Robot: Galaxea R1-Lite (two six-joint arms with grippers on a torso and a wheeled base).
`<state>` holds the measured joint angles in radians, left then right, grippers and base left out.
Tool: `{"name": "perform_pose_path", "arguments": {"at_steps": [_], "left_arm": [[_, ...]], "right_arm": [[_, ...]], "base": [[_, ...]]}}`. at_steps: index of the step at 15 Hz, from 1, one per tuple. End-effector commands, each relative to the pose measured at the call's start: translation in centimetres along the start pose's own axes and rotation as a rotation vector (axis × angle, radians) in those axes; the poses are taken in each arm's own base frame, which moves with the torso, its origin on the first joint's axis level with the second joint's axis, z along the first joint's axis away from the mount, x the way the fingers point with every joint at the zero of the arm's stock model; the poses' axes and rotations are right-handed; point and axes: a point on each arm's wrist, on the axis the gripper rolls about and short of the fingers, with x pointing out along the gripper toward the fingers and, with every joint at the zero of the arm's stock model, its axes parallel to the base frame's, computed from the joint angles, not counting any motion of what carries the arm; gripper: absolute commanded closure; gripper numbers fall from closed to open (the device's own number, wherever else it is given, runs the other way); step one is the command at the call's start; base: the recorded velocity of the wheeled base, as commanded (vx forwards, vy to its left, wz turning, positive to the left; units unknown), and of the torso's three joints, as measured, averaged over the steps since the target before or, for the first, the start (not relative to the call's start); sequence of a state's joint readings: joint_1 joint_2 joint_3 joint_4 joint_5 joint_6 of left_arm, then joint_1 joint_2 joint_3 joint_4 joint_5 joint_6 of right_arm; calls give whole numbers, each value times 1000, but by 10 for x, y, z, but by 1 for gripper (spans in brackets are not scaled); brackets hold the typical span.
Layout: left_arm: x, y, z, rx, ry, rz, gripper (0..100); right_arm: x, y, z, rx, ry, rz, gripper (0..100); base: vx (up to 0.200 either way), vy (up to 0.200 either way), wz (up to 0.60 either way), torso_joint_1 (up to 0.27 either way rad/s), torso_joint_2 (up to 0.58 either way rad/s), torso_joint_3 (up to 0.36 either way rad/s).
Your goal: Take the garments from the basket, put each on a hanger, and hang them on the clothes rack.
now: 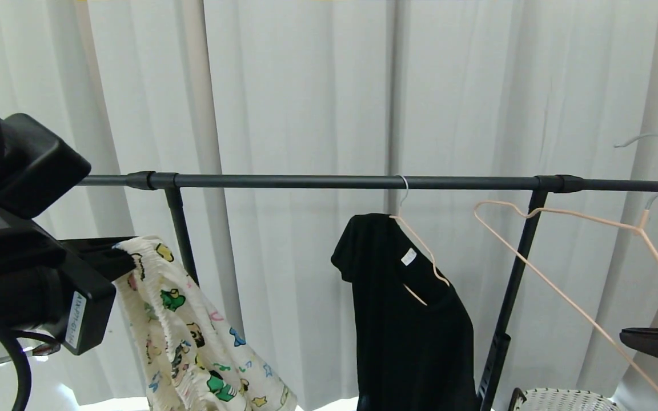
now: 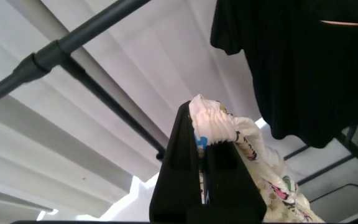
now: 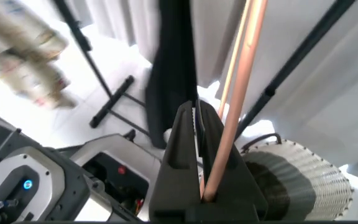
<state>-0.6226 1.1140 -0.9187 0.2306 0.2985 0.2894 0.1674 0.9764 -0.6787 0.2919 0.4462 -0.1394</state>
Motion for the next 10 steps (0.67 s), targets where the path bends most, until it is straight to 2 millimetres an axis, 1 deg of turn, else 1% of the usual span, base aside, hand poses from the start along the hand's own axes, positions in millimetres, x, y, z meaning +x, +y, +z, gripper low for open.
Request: {"name": "perform_pose_path", "arguments": {"at_steps": [1, 4, 7, 10], "left_arm": [[2, -1, -1, 2, 8, -2, 100], [5, -2, -2, 6, 22, -6, 100], [11, -6, -6, 11, 49, -17, 100], [28, -14, -6, 9, 22, -27, 100]], "right_arm": [[-5, 9, 0, -43, -27, 45, 100], [-11, 23, 0, -117, -50, 159, 100], [-13, 38, -4, -169, -41, 318, 100], [-13, 56, -8, -155, 14, 512, 100]], "base": [[-200, 0, 0, -7, -2, 7], [-200, 0, 0, 1, 2, 1], [-200, 0, 0, 2, 4, 4], [0, 0, 0, 0, 0, 0]]}}
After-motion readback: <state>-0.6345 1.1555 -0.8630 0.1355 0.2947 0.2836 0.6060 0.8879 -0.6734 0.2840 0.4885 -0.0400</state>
